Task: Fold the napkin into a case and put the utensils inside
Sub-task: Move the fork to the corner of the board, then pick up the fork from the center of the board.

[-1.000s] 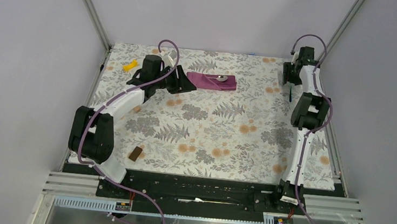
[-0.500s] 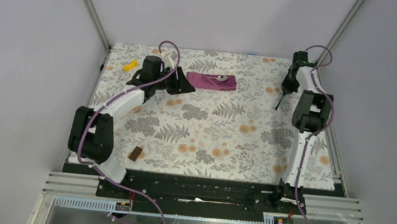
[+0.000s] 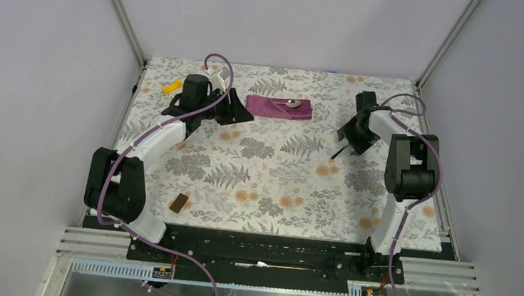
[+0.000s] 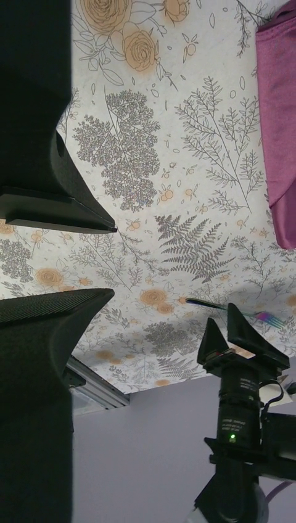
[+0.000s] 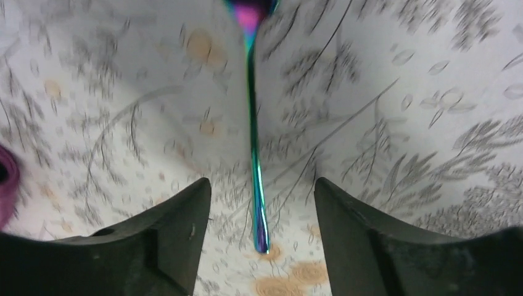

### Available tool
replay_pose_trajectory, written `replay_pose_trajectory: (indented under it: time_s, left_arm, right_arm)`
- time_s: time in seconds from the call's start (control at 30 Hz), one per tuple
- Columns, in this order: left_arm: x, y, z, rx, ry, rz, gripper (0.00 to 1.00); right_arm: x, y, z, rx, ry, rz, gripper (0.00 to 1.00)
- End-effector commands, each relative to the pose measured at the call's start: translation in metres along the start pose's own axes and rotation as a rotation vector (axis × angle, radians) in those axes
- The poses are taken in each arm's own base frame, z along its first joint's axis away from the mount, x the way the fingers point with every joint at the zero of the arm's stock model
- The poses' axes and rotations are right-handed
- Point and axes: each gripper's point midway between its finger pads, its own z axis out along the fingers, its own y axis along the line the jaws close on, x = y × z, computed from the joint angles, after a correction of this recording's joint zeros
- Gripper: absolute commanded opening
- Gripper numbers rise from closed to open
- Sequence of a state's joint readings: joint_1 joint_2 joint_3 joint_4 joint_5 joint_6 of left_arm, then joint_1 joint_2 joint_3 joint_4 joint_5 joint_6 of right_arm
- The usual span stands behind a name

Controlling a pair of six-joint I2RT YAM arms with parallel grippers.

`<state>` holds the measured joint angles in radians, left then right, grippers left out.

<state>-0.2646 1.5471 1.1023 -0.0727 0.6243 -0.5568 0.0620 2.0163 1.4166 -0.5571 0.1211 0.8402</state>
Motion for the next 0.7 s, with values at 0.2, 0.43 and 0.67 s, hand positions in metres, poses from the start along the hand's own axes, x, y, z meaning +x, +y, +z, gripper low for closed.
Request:
replay_pose_trajectory:
  time_s: [0.2,0.43,0.67]
  left_arm:
    - [-0.021,-0.008,-0.014,-0.021,-0.086,0.103,0.43]
    - [-0.014,-0.011,-0.008,0.038,-0.065,0.084,0.43]
    - [-0.008,-0.008,-0.004,0.048,-0.039,0.070,0.43]
  right_arm:
    - [-0.044,0.033,-0.080,-0.272,-0.360,-0.627,1.00]
    - [-0.100,0.033,-0.068,-0.606,-0.147,-0.834,0.92]
    - [-0.122,0.027,-0.034,-0.627,0.065,-0.803,0.86]
